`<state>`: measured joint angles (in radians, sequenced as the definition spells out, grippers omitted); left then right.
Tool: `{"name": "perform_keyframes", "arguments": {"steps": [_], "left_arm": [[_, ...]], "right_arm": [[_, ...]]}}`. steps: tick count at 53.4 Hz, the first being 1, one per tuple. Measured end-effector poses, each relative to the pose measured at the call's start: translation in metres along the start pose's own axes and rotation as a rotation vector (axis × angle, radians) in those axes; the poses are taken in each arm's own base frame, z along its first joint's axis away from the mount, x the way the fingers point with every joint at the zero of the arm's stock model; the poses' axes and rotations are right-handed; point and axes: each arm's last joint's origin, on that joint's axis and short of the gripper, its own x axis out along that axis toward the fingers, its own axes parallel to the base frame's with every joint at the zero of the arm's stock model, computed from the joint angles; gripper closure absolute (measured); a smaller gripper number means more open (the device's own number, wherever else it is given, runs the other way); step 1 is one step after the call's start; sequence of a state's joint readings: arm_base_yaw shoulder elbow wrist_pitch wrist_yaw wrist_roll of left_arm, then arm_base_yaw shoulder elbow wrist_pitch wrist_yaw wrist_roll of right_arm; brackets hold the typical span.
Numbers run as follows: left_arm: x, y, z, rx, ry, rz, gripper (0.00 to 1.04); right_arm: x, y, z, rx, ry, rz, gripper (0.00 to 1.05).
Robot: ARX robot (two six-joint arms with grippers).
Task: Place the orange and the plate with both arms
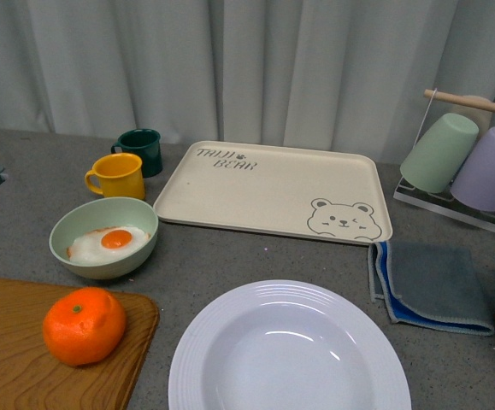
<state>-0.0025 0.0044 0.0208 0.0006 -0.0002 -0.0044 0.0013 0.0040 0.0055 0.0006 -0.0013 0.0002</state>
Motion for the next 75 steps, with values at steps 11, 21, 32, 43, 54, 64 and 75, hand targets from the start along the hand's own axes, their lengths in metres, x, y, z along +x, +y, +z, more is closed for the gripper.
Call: {"name": "perform_keyframes", "arguments": {"steps": [11, 21, 32, 43, 54, 64, 75], "left_arm": [[0.0, 0.0, 0.0, 0.0, 0.0, 0.0, 0.07], [0.0, 0.0, 0.0, 0.0, 0.0, 0.0, 0.07], [0.0, 0.0, 0.0, 0.0, 0.0, 0.0, 0.07], [0.0, 0.0, 0.0, 0.0, 0.0, 0.0, 0.07], [0.0, 0.0, 0.0, 0.0, 0.0, 0.0, 0.07], [0.0, 0.0, 0.0, 0.0, 0.0, 0.0, 0.07], [0.0, 0.0, 0.0, 0.0, 0.0, 0.0, 0.07]], "right_arm": [[0.0, 0.0, 0.0, 0.0, 0.0, 0.0, 0.09], [0.0, 0.0, 0.0, 0.0, 0.0, 0.0, 0.09], [0.0, 0.0, 0.0, 0.0, 0.0, 0.0, 0.09], [0.0, 0.0, 0.0, 0.0, 0.0, 0.0, 0.09], [0.0, 0.0, 0.0, 0.0, 0.0, 0.0, 0.09], [0.0, 0.0, 0.0, 0.0, 0.0, 0.0, 0.09], [0.0, 0.0, 0.0, 0.0, 0.0, 0.0, 0.09]]}}
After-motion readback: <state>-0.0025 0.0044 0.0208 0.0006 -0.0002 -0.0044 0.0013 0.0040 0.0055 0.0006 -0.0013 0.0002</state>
